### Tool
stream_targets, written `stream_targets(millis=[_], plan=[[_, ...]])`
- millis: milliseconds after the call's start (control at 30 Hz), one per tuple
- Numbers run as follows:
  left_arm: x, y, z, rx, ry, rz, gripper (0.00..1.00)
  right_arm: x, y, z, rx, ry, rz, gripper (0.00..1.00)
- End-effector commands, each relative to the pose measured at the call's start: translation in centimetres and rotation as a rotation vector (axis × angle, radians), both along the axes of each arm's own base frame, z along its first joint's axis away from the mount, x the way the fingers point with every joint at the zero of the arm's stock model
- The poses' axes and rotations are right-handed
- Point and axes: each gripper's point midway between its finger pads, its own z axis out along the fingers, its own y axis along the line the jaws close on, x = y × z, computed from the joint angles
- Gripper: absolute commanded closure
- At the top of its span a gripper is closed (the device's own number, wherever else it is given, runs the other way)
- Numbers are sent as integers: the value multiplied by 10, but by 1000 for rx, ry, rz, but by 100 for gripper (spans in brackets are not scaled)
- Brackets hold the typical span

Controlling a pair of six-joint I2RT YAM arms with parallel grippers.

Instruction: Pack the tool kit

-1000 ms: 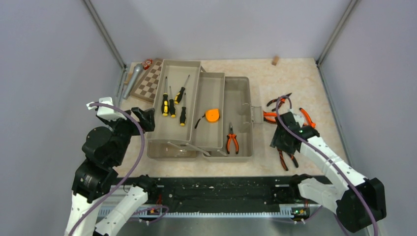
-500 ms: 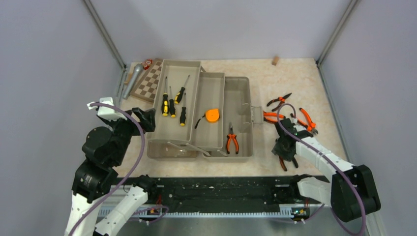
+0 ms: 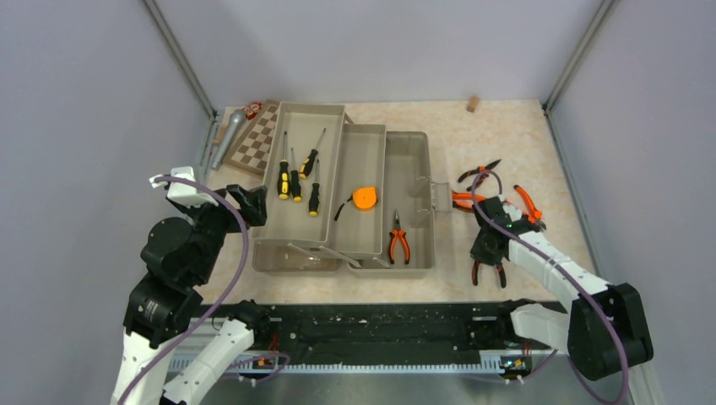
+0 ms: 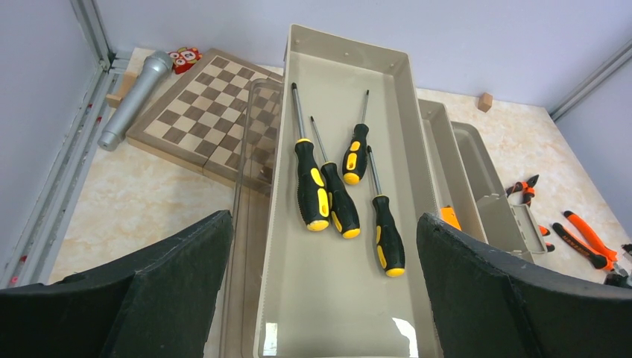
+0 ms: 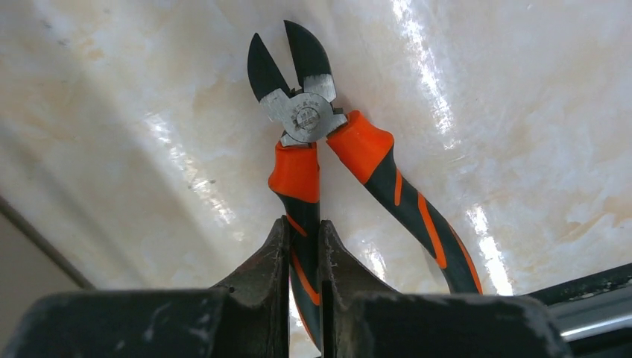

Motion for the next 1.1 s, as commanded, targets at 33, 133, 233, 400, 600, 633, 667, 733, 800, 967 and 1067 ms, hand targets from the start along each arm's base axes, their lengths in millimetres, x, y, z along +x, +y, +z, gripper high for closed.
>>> stream_targets(millis=[33, 133, 233, 400, 600, 633, 667, 733, 800, 967, 1067], plan=[[3, -1, 16, -26, -53, 3, 2, 42, 5, 79, -22, -232, 103, 100], [5, 0, 17, -21, -56, 7, 2, 56, 18, 122, -25, -350, 175, 100], [6, 0, 19, -18, -60, 11, 2, 67, 43, 163, -3, -456, 257, 100], [6, 2, 19, -16, -61, 19, 2, 81, 96, 200, 50, -529, 374, 100], [1, 7, 19, -14, -62, 35, 2, 98, 161, 212, 203, -569, 447, 100], [0, 8, 19, -14, -63, 38, 2, 101, 170, 212, 241, -579, 444, 100], [-1, 9, 20, -15, -64, 40, 2, 104, 177, 209, 270, -578, 439, 100], [-3, 10, 20, -14, -64, 44, 2, 106, 189, 204, 326, -571, 432, 100], [-5, 13, 20, -14, -64, 52, 2, 106, 204, 197, 382, -559, 445, 100], [-9, 17, 20, -12, -67, 66, 2, 102, 232, 191, 449, -534, 482, 100], [-9, 18, 19, -11, -63, 68, 2, 100, 243, 186, 493, -517, 472, 100]])
